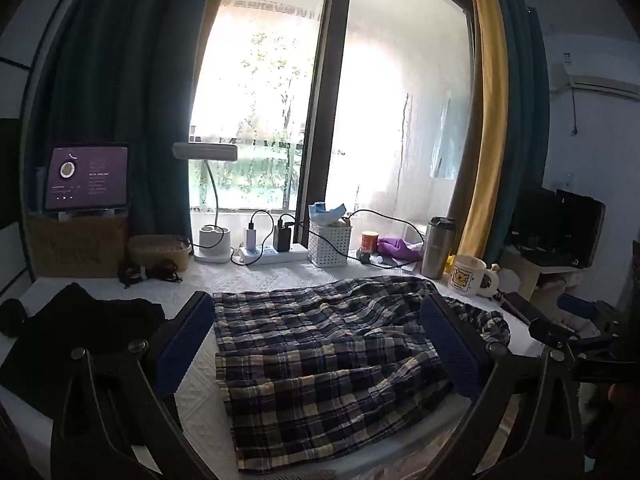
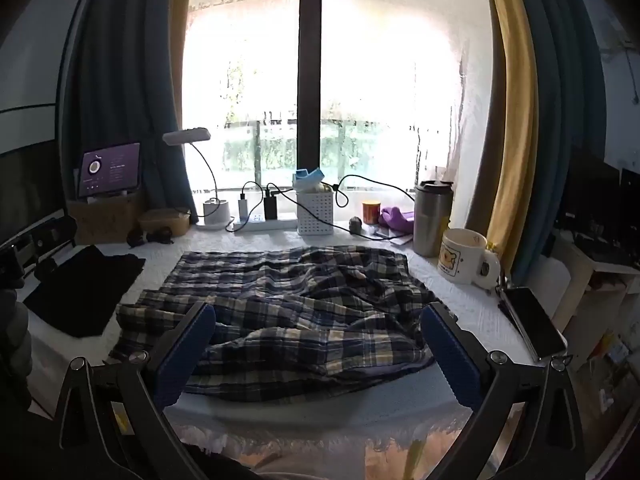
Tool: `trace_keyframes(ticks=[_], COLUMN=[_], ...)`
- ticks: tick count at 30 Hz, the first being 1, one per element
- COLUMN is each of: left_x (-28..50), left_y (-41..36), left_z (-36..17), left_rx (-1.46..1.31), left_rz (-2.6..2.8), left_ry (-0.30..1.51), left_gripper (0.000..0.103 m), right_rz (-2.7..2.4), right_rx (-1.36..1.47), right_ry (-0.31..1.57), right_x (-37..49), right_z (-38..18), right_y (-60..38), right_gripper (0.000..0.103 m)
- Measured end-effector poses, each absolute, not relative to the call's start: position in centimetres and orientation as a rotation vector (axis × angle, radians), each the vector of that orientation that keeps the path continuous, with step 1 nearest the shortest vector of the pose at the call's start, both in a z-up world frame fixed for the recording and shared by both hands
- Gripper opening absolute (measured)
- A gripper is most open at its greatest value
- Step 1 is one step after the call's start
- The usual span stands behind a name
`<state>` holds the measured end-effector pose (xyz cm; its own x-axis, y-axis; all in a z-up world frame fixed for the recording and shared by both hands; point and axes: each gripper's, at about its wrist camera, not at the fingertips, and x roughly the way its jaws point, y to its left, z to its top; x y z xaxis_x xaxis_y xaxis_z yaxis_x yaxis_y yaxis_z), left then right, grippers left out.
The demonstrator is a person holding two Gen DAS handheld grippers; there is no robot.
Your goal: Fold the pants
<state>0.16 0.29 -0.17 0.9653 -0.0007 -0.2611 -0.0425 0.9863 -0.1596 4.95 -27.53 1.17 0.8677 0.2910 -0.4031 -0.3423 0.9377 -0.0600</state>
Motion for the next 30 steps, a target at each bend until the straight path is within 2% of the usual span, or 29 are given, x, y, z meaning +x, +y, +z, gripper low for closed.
trace_keyframes(ticks=[30], left_x=[-1.0], left_y=[0.3], left_z=[1.8], left_rx=[-0.155], left_rz=[0.017], left_ry=[0.236], left_gripper=[0.102], right_rz=[0.343], right_rx=[-0.087], right_ry=[0.381], right_x=[4.5], right_z=[3.0], right_y=[-27.8], right_gripper=[0.103])
